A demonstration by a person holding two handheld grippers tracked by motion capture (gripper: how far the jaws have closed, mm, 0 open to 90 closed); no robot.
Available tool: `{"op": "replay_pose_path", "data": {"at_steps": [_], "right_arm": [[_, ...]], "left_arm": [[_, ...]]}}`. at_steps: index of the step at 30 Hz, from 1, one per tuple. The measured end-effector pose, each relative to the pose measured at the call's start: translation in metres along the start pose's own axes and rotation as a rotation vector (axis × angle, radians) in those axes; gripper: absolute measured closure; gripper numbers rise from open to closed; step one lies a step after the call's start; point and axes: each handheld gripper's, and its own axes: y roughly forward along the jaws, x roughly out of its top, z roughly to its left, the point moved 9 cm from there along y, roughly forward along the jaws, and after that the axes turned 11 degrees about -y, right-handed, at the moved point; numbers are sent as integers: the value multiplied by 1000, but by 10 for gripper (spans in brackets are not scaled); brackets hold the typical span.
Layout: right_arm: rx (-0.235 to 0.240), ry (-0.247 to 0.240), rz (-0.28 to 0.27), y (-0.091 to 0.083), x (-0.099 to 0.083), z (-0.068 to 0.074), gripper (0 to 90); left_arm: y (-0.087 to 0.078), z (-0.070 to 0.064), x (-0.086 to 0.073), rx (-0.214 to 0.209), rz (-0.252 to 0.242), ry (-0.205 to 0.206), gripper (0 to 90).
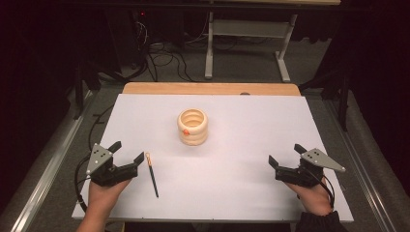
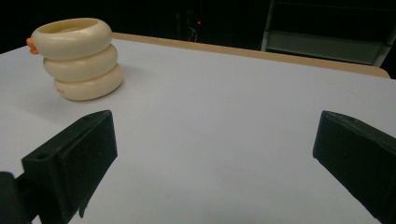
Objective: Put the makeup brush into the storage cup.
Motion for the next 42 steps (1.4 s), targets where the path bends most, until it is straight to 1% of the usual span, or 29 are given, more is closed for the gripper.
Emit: {"op": "replay_pose_path", "data": {"at_steps": [7, 9, 14, 22, 25, 31, 39, 42], "right_arm": [[-8, 1, -4, 0, -1, -1, 10], [-10, -2, -3, 0, -1, -1, 10], [-13, 1, -6, -1, -1, -2, 10], [-19, -10, -5, 0, 0, -1, 10], [-21, -11, -1, 1, -1, -1, 10], [-17, -19, 1, 2, -3, 0, 10], [-9, -29, 5, 5, -3, 3, 10], [-13, -35, 12, 6, -4, 4, 10]], "left_arm": [[2, -2, -1, 6, 7, 13, 110], [2, -2, -1, 6, 3, 7, 110], [2, -1, 0, 9, 2, 8, 107], [1, -2, 1, 12, -2, 15, 97], [1, -2, 1, 21, -3, 20, 92], [0, -1, 2, 27, -8, 14, 88], [1, 1, 0, 31, 3, 11, 87], [2, 3, -1, 36, 10, 4, 87]]}}
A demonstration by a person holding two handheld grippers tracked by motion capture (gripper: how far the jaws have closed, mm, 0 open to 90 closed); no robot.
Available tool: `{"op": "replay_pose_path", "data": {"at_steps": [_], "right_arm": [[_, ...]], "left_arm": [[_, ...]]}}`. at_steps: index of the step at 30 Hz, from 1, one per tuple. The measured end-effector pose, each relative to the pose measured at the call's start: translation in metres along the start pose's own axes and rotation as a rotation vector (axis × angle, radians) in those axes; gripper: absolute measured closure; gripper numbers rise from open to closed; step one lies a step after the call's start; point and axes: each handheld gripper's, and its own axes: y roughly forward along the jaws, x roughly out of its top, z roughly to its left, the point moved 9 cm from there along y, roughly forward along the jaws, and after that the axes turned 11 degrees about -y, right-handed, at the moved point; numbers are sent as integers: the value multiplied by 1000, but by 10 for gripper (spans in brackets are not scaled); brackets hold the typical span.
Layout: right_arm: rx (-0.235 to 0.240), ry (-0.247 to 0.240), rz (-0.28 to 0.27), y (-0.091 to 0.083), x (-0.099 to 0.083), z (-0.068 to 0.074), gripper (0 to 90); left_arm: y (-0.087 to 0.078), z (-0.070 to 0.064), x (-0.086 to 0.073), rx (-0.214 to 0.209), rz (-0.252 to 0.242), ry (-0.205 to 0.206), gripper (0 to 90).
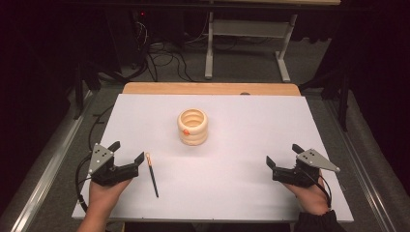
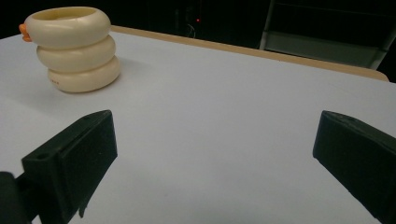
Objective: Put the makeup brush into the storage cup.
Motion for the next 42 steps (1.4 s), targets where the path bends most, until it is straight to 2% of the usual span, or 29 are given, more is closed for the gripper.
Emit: {"op": "replay_pose_path", "data": {"at_steps": [22, 27, 32, 35, 39, 42], "right_arm": [[-2, -18, -1, 3, -3, 2, 10], [-5, -31, -3, 4, -2, 2, 10], [-4, -27, 3, 4, -1, 2, 10], [2, -16, 2, 6, -1, 3, 10], [1, -34, 15, 7, -4, 4, 10], [0, -26, 4, 6, -5, 4, 10]], "left_arm": [[9, 10, -12, 40, 83, -34, 93], [11, 13, -18, 54, 125, -40, 95], [11, 13, -20, 60, 132, -50, 97], [12, 13, -24, 64, 153, -49, 98], [11, 13, -25, 68, 163, -52, 100], [12, 14, -26, 72, 175, -56, 101]]}}
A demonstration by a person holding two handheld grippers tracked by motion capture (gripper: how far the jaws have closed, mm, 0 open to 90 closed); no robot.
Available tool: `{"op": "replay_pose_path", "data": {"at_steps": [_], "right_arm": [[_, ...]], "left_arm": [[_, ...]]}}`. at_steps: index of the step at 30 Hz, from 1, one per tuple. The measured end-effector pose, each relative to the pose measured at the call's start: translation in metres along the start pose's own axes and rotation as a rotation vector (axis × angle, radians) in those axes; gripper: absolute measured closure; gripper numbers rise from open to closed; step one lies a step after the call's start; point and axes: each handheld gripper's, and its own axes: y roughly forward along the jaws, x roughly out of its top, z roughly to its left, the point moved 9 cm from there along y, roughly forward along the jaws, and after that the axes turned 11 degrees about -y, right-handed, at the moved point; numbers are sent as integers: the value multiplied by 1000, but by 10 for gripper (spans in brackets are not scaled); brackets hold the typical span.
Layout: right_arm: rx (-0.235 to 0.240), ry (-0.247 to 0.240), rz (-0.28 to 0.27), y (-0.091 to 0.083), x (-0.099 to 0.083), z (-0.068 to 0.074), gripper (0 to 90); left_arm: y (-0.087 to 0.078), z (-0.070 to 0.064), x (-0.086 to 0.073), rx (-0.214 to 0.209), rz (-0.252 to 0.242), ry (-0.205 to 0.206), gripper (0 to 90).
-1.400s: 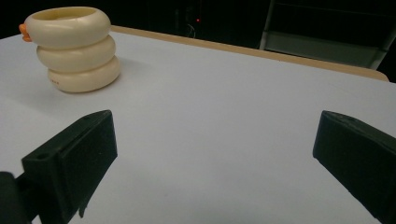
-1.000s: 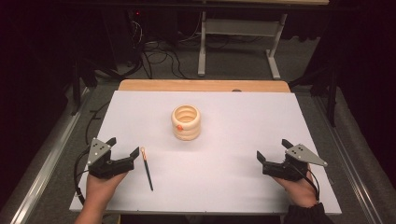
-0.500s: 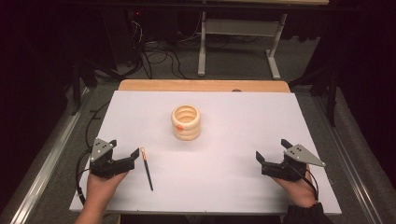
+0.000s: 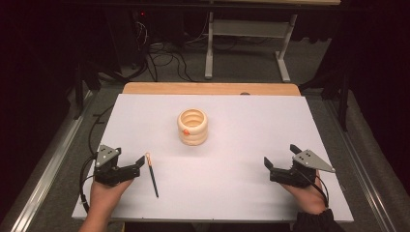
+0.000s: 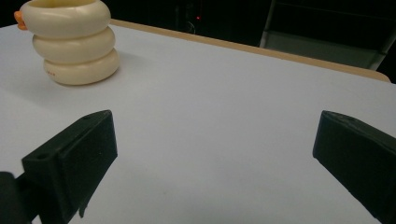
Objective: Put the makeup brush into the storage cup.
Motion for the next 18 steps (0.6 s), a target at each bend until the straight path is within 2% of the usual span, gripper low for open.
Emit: {"op": "replay_pose_path", "data": {"at_steps": [4, 8, 12, 18], "right_arm": [[0, -9, 6, -1, -3, 4, 10], [3, -26, 9, -1, -4, 8, 10], [8, -33, 18, -1, -6, 11, 10], [3, -37, 21, 0, -8, 8, 10]], "left_arm": [[2, 0, -1, 6, 17, 0, 103], [5, 2, -5, 24, 56, -6, 111], [7, 4, -7, 44, 66, 4, 120], [10, 8, -11, 53, 97, -6, 124]]}}
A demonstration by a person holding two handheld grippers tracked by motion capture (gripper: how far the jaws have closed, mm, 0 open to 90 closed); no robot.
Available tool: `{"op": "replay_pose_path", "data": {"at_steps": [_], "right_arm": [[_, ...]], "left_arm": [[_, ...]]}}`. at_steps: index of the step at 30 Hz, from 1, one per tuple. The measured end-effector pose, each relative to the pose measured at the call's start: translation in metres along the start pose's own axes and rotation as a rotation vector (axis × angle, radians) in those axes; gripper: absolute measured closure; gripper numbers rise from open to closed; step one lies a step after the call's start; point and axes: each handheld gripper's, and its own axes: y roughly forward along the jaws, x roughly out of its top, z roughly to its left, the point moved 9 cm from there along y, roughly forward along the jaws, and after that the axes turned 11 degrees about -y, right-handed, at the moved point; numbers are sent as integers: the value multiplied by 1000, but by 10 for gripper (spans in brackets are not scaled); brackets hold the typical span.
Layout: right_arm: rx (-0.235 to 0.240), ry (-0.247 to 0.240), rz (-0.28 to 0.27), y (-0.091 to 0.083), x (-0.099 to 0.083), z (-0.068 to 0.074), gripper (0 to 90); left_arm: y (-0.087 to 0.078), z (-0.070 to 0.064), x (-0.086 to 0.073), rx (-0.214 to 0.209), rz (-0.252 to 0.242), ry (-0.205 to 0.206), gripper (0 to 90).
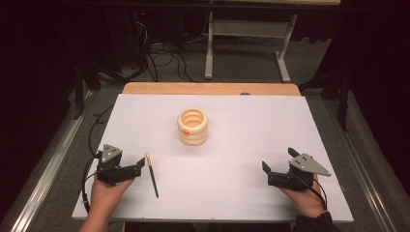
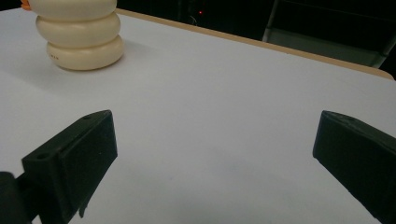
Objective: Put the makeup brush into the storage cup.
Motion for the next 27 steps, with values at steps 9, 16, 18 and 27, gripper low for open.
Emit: {"op": "replay_pose_path", "data": {"at_steps": [9, 16, 18, 27], "right_arm": [[2, 7, -4, 0, -1, -2, 10], [5, -6, -2, -1, -2, -1, 10], [4, -9, -1, -1, -3, -1, 10], [7, 16, -13, -2, -4, -2, 10]], "left_arm": [[5, 2, -10, -11, 76, -52, 124], [6, 2, -15, -10, 103, -66, 123], [6, 3, -16, -5, 106, -69, 123], [4, 5, -18, 15, 145, -82, 122]]}}
